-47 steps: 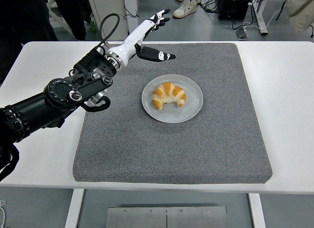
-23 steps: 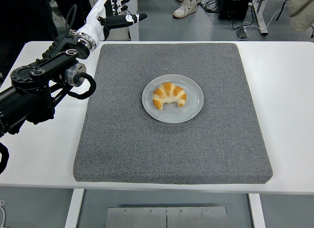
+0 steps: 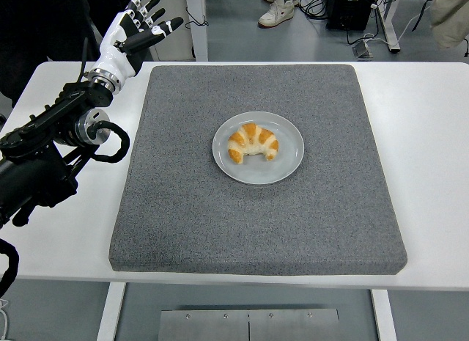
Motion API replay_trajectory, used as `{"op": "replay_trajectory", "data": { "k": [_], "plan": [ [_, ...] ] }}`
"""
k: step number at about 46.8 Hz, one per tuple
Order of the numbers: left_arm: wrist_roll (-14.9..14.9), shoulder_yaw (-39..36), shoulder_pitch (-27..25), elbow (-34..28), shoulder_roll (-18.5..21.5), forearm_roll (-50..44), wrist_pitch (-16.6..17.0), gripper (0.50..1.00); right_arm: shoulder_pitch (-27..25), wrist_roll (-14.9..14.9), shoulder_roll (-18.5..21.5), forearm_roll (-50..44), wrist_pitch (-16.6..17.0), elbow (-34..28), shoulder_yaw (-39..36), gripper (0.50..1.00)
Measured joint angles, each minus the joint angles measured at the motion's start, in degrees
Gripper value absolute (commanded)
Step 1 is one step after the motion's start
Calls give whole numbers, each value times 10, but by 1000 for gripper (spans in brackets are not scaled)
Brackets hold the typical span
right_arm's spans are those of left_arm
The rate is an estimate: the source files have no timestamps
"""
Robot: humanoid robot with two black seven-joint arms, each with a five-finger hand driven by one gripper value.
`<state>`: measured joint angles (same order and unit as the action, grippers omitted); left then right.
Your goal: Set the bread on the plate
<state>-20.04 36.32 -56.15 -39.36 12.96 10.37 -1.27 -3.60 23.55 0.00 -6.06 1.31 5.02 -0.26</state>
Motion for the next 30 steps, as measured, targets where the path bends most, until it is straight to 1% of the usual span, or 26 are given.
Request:
{"op": "replay_trajectory", "data": {
  "k": [9, 19, 30],
  "plan": [
    [-2, 14, 19, 0, 1, 0, -6, 965, 0, 0, 0, 0, 0, 0, 0, 1000],
    [-7, 27, 42, 16, -5, -17, -6, 965, 0, 0, 0, 0, 0, 1, 0, 1000],
    [-17, 29, 49, 16, -7, -27, -9, 966, 0, 0, 0, 0, 0, 1, 0, 1000]
  ]
}}
